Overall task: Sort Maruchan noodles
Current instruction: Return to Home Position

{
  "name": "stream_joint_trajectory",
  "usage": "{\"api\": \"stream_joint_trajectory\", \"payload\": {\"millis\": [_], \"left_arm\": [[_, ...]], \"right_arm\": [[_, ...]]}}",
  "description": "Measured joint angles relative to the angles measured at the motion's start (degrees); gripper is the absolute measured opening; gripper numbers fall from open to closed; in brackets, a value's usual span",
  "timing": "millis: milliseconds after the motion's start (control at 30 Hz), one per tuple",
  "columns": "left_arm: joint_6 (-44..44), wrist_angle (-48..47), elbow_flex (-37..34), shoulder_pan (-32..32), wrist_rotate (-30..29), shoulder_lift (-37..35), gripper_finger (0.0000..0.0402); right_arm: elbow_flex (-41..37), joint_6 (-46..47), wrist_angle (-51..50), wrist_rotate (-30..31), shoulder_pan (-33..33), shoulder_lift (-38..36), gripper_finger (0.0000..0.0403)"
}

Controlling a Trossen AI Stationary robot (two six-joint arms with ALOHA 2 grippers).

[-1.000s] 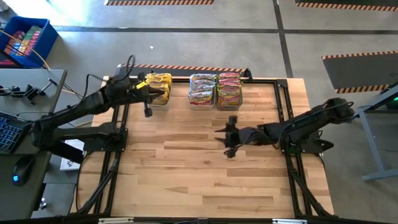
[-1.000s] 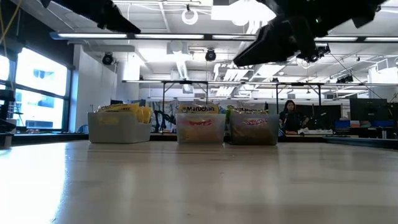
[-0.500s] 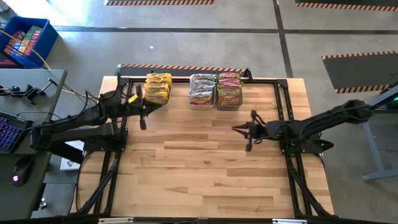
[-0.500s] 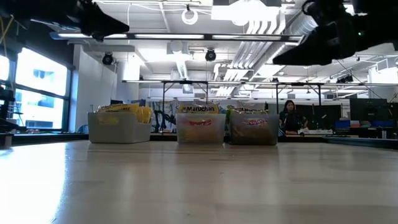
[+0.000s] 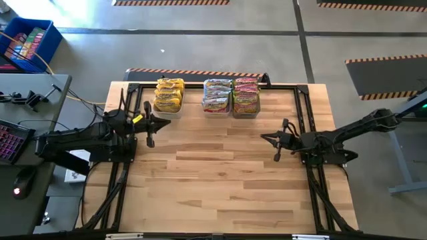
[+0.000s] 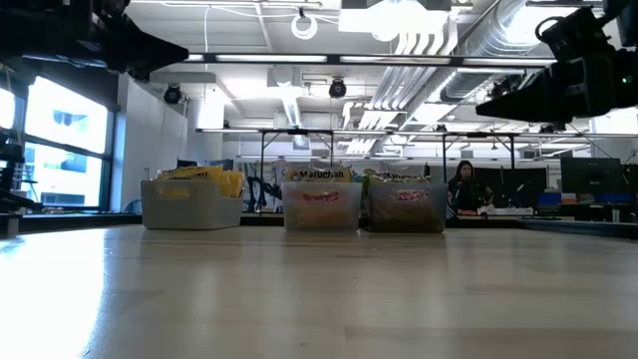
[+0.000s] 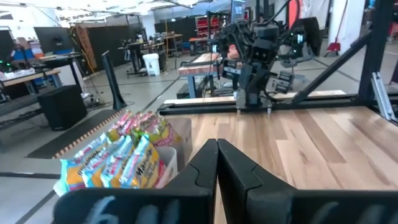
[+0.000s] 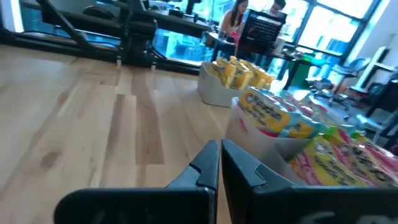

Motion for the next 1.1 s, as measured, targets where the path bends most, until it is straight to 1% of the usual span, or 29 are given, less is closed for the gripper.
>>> {"api": "stream_joint_trajectory", "payload": {"millis": [133,267,533,733,900,1100], "left_arm": [[-0.02,0.07,-2.60,-2.28,-2.59,-2.76,0.0000],[-0.08,0.24,-5.06,-4.40,-5.03,-6.20,0.0000],[-0.37,0.18,-9.11,-8.19,-5.36,-13.62,0.0000],[-0.37,-1.97,-10.82,-10.06,-5.60,-19.43,0.0000],[-0.08,-2.86,-10.94,-11.25,-6.18,-19.19,0.0000],[-0.33,-4.82,-10.94,-13.59,-9.05,-19.22,0.0000]], "right_arm": [[-1.63,-0.89,-1.13,2.33,1.21,-3.55,0.0004],[-1.65,-0.67,-4.76,2.59,2.48,-6.20,0.0004],[-1.65,-0.49,-8.18,2.71,4.93,-10.74,0.0002],[-1.65,-0.51,-11.58,7.59,7.36,-13.55,0.0000],[-1.68,-2.04,-12.09,8.84,10.24,-16.33,0.0000],[-1.68,-3.60,-15.03,15.63,14.54,-20.76,0.0000]]}}
